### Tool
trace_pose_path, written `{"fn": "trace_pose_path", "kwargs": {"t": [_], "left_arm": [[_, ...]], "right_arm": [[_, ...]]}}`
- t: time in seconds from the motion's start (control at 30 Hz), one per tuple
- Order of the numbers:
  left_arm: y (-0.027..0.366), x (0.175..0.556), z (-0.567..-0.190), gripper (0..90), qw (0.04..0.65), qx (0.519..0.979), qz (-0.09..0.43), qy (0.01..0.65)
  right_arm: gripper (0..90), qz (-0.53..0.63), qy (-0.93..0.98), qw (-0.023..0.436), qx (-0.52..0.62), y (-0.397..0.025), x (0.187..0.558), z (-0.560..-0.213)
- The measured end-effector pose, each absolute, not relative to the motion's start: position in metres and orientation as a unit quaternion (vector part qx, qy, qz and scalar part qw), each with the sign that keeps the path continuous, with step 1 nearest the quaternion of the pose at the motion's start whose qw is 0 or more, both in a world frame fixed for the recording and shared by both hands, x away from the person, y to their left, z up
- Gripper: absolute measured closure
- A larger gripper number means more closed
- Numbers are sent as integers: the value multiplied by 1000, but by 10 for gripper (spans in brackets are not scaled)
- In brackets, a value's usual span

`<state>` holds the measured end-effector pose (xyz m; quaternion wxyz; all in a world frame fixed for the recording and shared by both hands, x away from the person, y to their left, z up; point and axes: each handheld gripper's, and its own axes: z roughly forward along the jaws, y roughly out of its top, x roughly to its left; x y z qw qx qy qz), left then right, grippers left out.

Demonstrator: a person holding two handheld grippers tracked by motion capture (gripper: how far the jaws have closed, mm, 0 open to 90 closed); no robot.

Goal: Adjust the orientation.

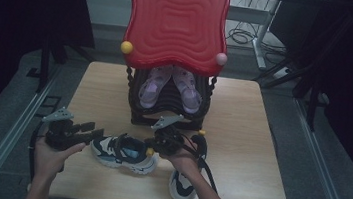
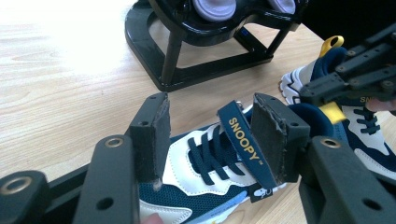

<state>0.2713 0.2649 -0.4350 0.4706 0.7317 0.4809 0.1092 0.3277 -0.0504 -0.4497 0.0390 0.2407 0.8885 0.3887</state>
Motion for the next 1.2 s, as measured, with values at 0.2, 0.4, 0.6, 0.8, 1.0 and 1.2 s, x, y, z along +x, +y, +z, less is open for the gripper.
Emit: {"fn": "trace_pose_path", "kwargs": {"t": [0.2, 0.4, 0.6, 0.8, 1.0, 1.2], "left_arm": [[268, 270, -436, 478, 469, 731, 110, 484], [269, 269, -438, 478, 466, 731, 109, 486], [269, 268, -439, 478, 464, 731, 108, 488], [272, 266, -438, 478, 465, 730, 109, 489], [275, 266, -440, 478, 463, 728, 109, 494], [274, 266, -442, 478, 461, 731, 107, 493]], "right_arm": [[896, 396, 890, 35, 226, -52, 314, -449], [896, 396, 894, 35, 208, -51, 301, -448], [896, 399, 895, 29, 198, -50, 291, -448], [896, 403, 898, 26, 176, -45, 273, -448], [896, 409, 897, 18, 168, -42, 263, -450], [896, 406, 899, 12, 163, -43, 258, -452]]}}
